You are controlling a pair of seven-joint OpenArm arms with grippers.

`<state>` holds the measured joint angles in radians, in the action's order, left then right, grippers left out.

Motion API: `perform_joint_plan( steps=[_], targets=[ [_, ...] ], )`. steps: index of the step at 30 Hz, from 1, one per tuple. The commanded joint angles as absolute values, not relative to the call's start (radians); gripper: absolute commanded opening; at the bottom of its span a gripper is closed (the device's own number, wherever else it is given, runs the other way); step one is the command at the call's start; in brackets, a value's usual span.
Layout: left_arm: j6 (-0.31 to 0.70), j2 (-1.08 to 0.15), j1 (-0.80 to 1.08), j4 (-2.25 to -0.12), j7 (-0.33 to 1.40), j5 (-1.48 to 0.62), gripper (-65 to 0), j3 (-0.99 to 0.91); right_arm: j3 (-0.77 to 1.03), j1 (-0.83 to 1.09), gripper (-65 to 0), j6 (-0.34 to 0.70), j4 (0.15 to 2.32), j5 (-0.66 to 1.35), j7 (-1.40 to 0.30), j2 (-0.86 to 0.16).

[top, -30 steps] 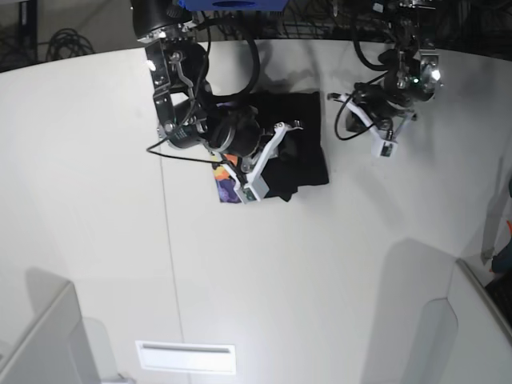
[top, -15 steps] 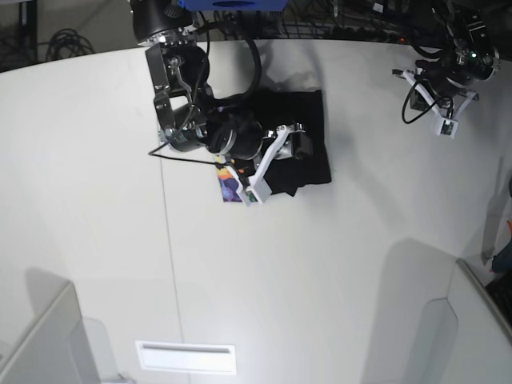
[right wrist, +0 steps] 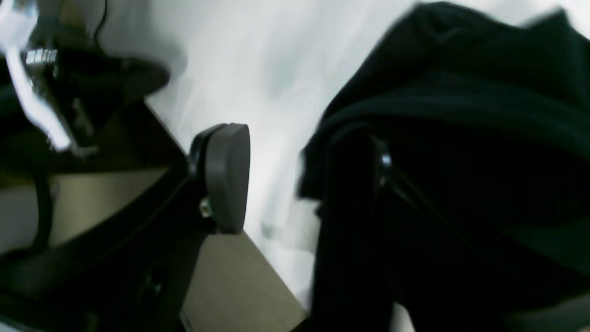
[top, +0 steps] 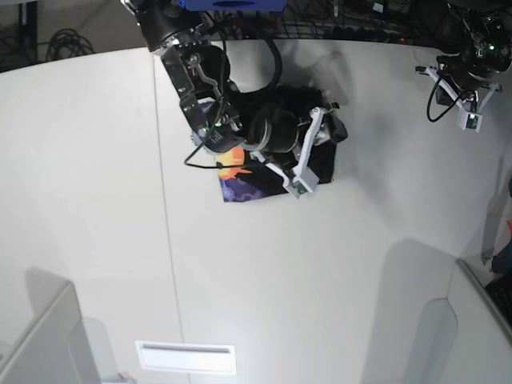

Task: Fold the T-shirt properly
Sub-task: 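Hold the shirt with the right gripper and flip it over, releasing the left gripper, then grasp the shirt edge with the left gripper and pull it straight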

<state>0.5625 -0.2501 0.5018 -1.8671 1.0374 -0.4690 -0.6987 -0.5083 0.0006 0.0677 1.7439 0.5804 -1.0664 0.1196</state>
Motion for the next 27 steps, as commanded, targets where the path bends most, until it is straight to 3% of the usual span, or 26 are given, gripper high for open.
perform_joint_plan(
  steps=[1, 9, 14, 16, 20, 25, 27],
  targets=[
    [0.568, -0.263, 0.507, -1.880, 1.029, -0.475, -65.0, -0.705, -0.519, -0.025, -34.2, 0.051, 1.765, 0.599, -1.069, 0.131],
    [0.568, -0.265, 0.506, -1.877, 1.029, -0.475, -65.0, -0.705, -0.662, -0.082, -34.2, 0.033, 1.867, 0.596, -1.092, 0.124],
    [0.595, -0.262, 0.510, -1.883, 1.029, -0.475, -65.0, -0.702, -0.541, -0.056, -34.8, 0.027, 1.949, 0.596, -1.086, 0.065],
    [0.647, -0.259, 0.513, -1.888, 1.029, -0.476, -65.0, -0.702, -0.449, -0.022, -40.1, 0.028, 1.945, 0.596, -1.084, 0.050],
    [0.698, -0.220, 0.513, -1.896, 1.026, -0.476, -65.0, -0.657, -0.259, 0.048, -63.5, 0.038, 1.949, 0.599, -1.053, 0.018],
    [0.698, -0.097, 0.510, -1.977, 1.024, -0.478, -65.0, -0.562, -0.051, 0.162, -65.0, 0.042, 1.954, 0.601, -0.935, -0.008],
    [0.698, -0.074, 0.506, -1.980, 1.024, -0.478, -65.0, -0.504, 0.005, 0.188, -65.0, 0.093, 1.954, 0.601, -0.917, -0.016]
  ],
)
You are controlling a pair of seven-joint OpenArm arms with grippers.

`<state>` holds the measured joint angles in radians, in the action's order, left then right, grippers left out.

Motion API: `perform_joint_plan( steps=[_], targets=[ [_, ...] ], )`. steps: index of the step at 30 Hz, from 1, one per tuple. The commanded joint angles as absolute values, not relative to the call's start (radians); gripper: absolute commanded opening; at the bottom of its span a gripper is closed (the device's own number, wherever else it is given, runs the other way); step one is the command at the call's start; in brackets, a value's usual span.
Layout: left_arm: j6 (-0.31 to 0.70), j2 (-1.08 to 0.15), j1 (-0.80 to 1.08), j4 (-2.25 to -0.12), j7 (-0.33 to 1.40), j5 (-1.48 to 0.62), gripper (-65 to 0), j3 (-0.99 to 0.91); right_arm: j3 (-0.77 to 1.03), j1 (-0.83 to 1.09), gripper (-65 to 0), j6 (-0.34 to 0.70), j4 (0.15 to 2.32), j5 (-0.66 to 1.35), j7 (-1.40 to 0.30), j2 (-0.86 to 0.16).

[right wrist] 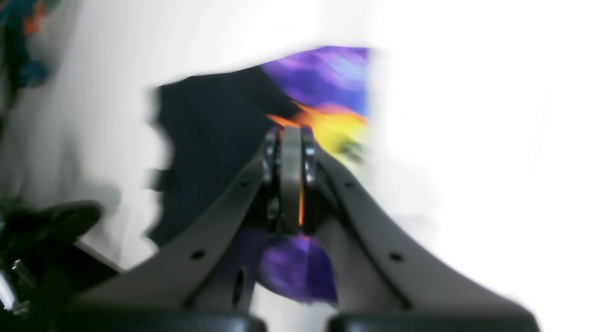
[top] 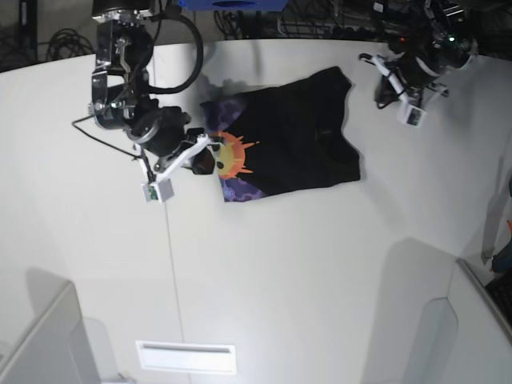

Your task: Fold the T-shirt properly

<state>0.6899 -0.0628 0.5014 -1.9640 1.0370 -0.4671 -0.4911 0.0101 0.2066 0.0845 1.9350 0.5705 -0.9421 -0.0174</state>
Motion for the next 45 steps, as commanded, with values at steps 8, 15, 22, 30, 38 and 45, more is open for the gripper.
perform_joint_plan(
  steps=[8, 15, 22, 30, 38, 45],
  targets=[
    [0.698, -0.028, 0.475, -1.943, 1.024, -0.754, -16.0, -0.564, 0.197, 0.243, -65.0, 0.275, 1.952, 0.599, -0.917, -0.048],
    [0.615, -0.028, 0.358, -1.765, 1.027, -0.829, -12.5, -0.568, 0.208, 0.260, -65.0, 0.275, 1.954, 0.599, -0.917, -0.096],
    [0.536, -0.028, 0.275, -1.584, 1.023, -0.831, -12.5, -0.426, 0.217, 0.262, -65.0, 0.275, 1.954, 0.599, -0.917, -0.097],
    [0.470, -0.033, 0.220, -1.458, 1.021, -0.825, -32.7, -0.326, 0.219, 0.263, -65.0, 0.277, 1.954, 0.599, -0.917, -0.113],
    [0.311, -0.076, 0.147, -1.383, 1.027, -0.823, -65.0, -0.213, 0.223, 0.275, -65.0, 0.277, 1.954, 0.599, -0.912, -0.127],
    [0.288, -0.306, -0.016, -1.411, 1.029, -0.825, -65.0, 0.188, 0.325, 0.277, -65.0, 0.278, 1.954, 0.599, -0.917, -0.125]
  ],
)
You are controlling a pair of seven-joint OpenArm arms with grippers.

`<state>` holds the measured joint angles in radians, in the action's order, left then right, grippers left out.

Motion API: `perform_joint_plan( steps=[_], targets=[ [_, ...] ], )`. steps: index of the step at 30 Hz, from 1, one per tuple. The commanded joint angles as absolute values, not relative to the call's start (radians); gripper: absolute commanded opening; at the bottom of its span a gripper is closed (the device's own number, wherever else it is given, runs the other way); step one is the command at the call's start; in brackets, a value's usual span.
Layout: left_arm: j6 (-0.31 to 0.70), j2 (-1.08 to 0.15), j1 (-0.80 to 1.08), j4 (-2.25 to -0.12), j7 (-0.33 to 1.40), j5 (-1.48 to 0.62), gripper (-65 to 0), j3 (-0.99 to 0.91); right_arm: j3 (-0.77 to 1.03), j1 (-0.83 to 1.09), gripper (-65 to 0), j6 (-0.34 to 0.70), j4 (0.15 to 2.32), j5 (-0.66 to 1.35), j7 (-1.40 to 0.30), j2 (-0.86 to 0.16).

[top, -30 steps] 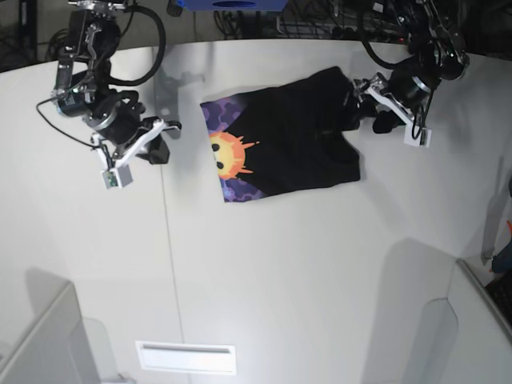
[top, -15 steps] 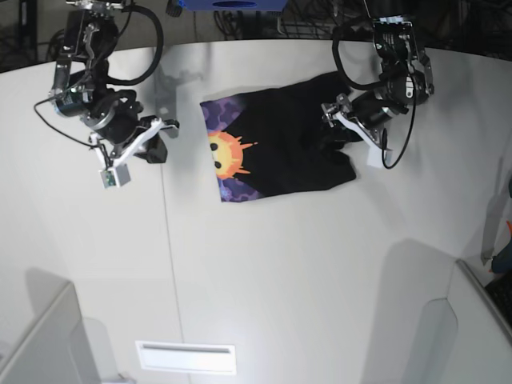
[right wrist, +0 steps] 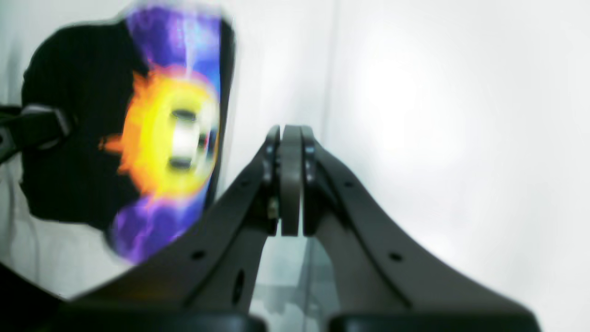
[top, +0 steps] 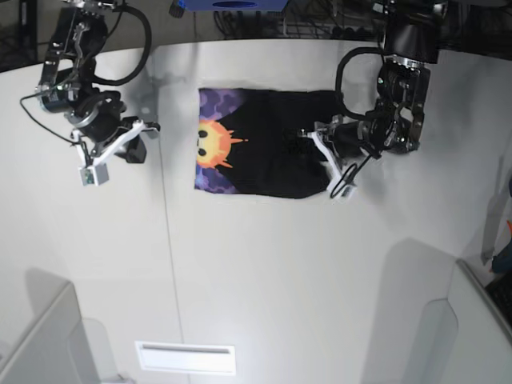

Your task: Fold the T-shirt properly

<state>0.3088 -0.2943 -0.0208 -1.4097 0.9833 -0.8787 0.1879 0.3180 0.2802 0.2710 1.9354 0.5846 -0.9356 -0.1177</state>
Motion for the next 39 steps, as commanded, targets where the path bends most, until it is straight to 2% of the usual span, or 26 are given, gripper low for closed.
perform_joint_plan(
  steps=[1, 7, 11, 14, 21, 26, 29, 34, 39],
  targets=[
    [0.288, -0.348, -0.045, -1.423, 1.029, -0.825, -65.0, 0.266, 0.337, 0.277, -65.0, 0.278, 1.954, 0.599, -0.917, -0.125],
    [0.285, -0.555, -0.332, -1.546, 1.029, -0.823, -65.0, 0.768, 0.397, 0.291, -65.0, 0.278, 1.951, 0.599, -0.917, -0.127],
    [0.285, -0.565, -0.530, -1.580, 1.029, -0.737, -65.0, 1.050, 0.403, 0.292, -65.0, 0.278, 1.948, 0.599, -0.917, -0.127],
    [0.285, -0.550, -0.602, -1.592, 1.024, -0.602, -65.0, 1.199, 0.403, 0.302, -65.0, 0.278, 1.948, 0.599, -0.917, -0.127],
    [0.306, -0.453, -0.599, -1.590, 1.023, -0.292, -65.0, 1.237, 0.403, 0.323, -65.0, 0.278, 1.946, 0.599, -0.917, -0.127],
    [0.479, -0.406, -0.579, -1.590, 1.024, -0.134, -65.0, 1.228, 0.403, 0.328, -65.0, 0.278, 1.946, 0.599, -0.917, -0.125],
    [0.521, -0.387, -0.550, -1.590, 1.024, -0.041, -65.0, 1.227, 0.403, 0.328, -65.0, 0.278, 1.946, 0.599, -0.917, -0.125],
    [0.568, -0.363, -0.513, -1.592, 1.024, 0.036, -65.0, 1.227, 0.403, 0.328, -65.0, 0.278, 1.946, 0.598, -0.917, -0.125],
    [0.572, -0.357, -0.506, -1.592, 1.027, 0.035, -65.0, 1.227, 0.403, 0.328, -65.0, 0.278, 1.946, 0.598, -0.917, -0.125]
  ],
)
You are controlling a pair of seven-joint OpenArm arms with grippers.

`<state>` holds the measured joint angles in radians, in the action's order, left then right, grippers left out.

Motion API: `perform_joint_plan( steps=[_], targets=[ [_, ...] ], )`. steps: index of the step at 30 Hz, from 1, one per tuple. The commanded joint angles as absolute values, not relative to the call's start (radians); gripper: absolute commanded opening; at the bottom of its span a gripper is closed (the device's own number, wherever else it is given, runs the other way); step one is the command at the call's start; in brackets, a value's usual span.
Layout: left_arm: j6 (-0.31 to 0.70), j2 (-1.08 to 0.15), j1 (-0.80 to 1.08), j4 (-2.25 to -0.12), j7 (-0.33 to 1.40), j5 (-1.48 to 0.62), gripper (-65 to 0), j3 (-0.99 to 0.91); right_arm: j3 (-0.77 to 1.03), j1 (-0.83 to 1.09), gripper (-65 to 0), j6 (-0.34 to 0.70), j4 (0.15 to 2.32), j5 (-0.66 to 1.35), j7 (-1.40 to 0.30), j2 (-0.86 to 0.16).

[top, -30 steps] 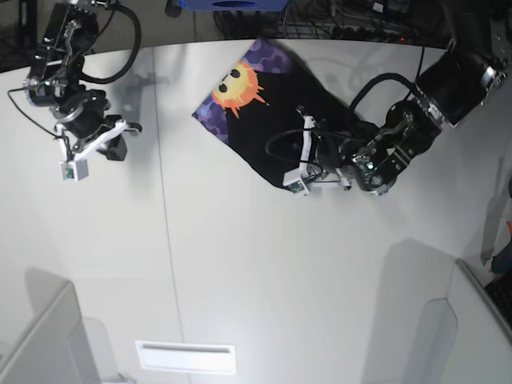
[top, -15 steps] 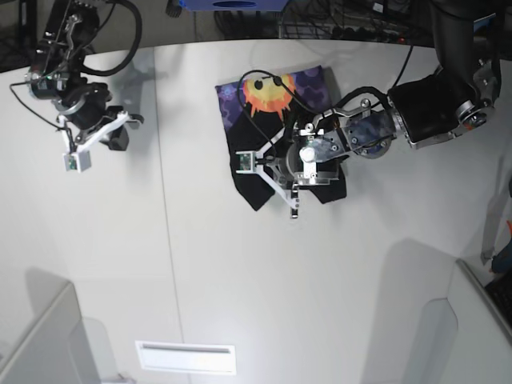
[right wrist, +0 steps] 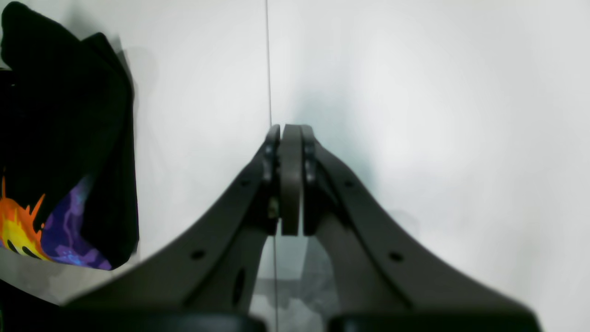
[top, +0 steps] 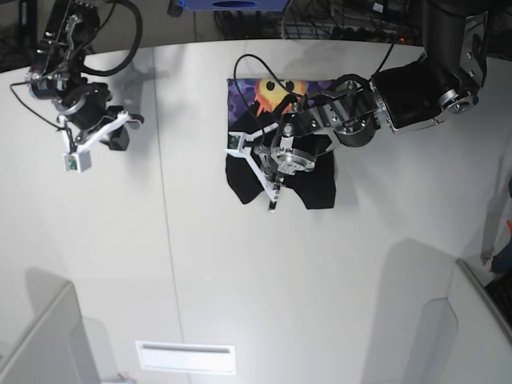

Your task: Fold the T-shirt properly

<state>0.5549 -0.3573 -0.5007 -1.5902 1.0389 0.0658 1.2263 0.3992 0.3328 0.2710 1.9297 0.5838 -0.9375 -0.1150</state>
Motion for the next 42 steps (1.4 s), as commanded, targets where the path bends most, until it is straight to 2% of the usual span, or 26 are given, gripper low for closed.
perform_joint_plan(
  steps=[1, 9, 14, 28, 33, 37, 42],
  targets=[
    [0.573, -0.357, -0.506, -1.592, 1.029, 0.035, -65.0, 1.225, 0.403, 0.328, -65.0, 0.278, 1.946, 0.598, -0.917, -0.125],
    [0.573, -0.361, -0.493, -1.592, 1.030, 0.024, -65.0, 1.221, 0.403, 0.328, -65.0, 0.278, 1.946, 0.598, -0.917, -0.125],
    [0.573, -0.358, -0.450, -1.593, 1.029, -0.058, -65.0, 1.081, 0.403, 0.328, -65.0, 0.278, 1.945, 0.598, -0.917, -0.125],
    [0.573, -0.363, -0.461, -1.687, 1.033, -0.056, -65.0, 1.082, 0.401, 0.326, -65.0, 0.278, 1.945, 0.598, -0.917, -0.122],
    [0.573, -0.355, -0.475, -1.667, 1.102, -0.058, -65.0, 1.078, 0.401, 0.326, -65.0, 0.278, 1.945, 0.598, -0.917, -0.122],
    [0.573, -0.355, -0.493, -1.658, 1.107, -0.062, -47.9, 1.076, 0.401, 0.328, -65.0, 0.278, 1.945, 0.598, -0.917, -0.122],
    [0.573, -0.355, -0.495, -1.664, 1.107, -0.061, -33.9, 1.075, 0.400, 0.328, -65.0, 0.278, 1.945, 0.598, -0.917, -0.120]
  ],
)
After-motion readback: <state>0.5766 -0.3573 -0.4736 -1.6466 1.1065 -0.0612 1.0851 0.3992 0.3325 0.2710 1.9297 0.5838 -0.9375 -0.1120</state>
